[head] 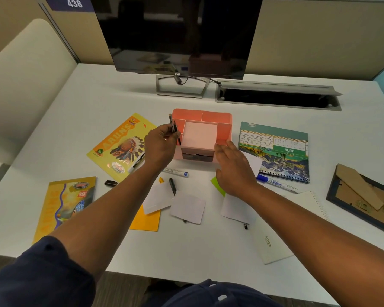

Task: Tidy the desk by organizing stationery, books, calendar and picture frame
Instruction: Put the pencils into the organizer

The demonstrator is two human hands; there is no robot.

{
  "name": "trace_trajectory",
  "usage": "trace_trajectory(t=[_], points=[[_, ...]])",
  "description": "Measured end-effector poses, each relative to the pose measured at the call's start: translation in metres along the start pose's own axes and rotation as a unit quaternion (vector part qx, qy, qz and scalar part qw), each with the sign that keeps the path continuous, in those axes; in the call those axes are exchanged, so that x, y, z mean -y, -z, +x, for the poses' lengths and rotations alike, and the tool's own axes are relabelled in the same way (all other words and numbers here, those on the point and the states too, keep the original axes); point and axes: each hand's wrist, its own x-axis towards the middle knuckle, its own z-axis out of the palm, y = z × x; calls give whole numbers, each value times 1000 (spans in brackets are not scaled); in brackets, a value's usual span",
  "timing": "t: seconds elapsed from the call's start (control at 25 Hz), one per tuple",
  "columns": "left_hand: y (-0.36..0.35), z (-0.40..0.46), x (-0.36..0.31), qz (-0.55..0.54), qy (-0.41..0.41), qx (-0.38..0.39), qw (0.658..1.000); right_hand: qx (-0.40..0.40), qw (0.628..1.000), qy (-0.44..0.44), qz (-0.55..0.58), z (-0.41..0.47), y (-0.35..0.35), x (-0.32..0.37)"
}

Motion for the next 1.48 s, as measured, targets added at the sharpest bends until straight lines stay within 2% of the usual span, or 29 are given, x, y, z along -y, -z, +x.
trace_trajectory(t=[0.12, 0.4, 0.52, 0.6, 0.76, 1.0, 1.24, 1.32, 1.4, 1.48], points=[[3, -3, 0, -3, -7, -15, 1000, 3, 1000, -1, -2, 1, -1, 0], [12, 9, -9, -43, -75, -129, 988, 0, 1000, -2, 2, 1, -4, -1], [16, 19, -20, -39, -110, -149, 982, -1, 1000, 1, 3, 1, -3, -2], [14, 25, -20, -33, -102, -125, 986, -1, 1000, 3, 4, 1, -3, -3], [3, 29, -4, -7, -46, -28, 999, 2, 1000, 4, 6, 1, -3, -3], [0, 30, 4, 50, 6, 19, 999, 5, 1000, 3, 4, 2, -3, -4], [6, 23, 10, -11, 35, 33, 999, 3, 1000, 9, 5, 1, -5, -6], [9, 13, 15, -24, 43, 13, 999, 1, 1000, 9, 7, 1, -5, -6], [11, -3, 25, 5, 13, -29, 999, 2, 1000, 9, 6, 1, -6, -6], [11, -23, 37, 62, -13, -28, 998, 1, 1000, 9, 3, 1, -6, -6]])
